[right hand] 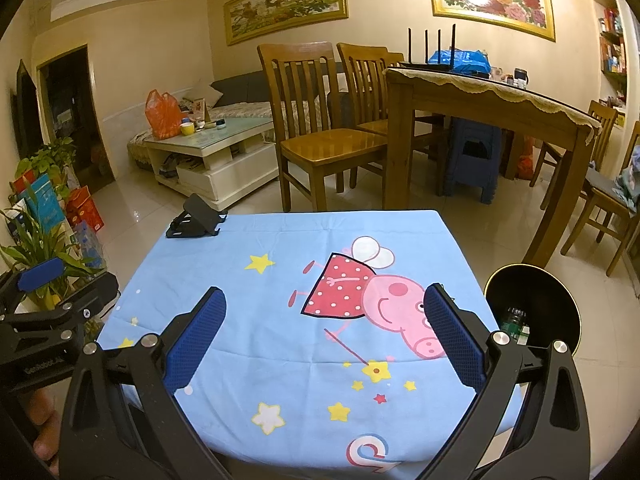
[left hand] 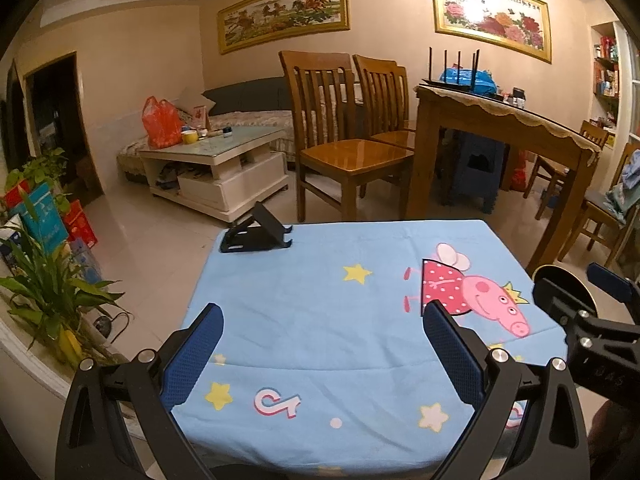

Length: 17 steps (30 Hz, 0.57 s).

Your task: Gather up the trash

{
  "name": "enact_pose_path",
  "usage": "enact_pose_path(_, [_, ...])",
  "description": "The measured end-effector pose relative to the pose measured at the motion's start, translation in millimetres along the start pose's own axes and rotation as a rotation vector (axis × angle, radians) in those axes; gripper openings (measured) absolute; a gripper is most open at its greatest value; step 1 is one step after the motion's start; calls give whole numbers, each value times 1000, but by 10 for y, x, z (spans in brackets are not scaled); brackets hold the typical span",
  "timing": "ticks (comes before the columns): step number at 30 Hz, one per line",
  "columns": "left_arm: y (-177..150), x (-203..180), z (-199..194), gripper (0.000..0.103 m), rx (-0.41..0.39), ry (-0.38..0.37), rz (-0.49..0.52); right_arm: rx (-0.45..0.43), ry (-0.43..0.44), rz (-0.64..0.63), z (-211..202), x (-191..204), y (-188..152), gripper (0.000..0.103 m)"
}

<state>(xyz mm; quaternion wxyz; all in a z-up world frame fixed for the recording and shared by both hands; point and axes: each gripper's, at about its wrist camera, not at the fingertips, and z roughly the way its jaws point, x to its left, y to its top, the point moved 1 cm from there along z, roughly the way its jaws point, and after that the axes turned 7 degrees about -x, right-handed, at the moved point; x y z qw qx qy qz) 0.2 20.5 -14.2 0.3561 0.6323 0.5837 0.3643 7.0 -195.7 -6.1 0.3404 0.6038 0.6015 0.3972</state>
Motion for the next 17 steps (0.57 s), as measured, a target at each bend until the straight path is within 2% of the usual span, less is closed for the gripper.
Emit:
enact_pose_path(5, [-8,-5,52,96,13,13,3,7,0,11,4,-6,8,98])
enact_pose_path(9, [0,-40,-4,96,-9,8,23,8,1,12,1,-10,8,98])
enact_pose_path(14, [43,-71,-42,97,-41,70,65,12,4,15,-1,0,1,98])
enact_pose_path(17, [39,-31,-17,97,-21,55,48,11,3,16,3,-9,5,98])
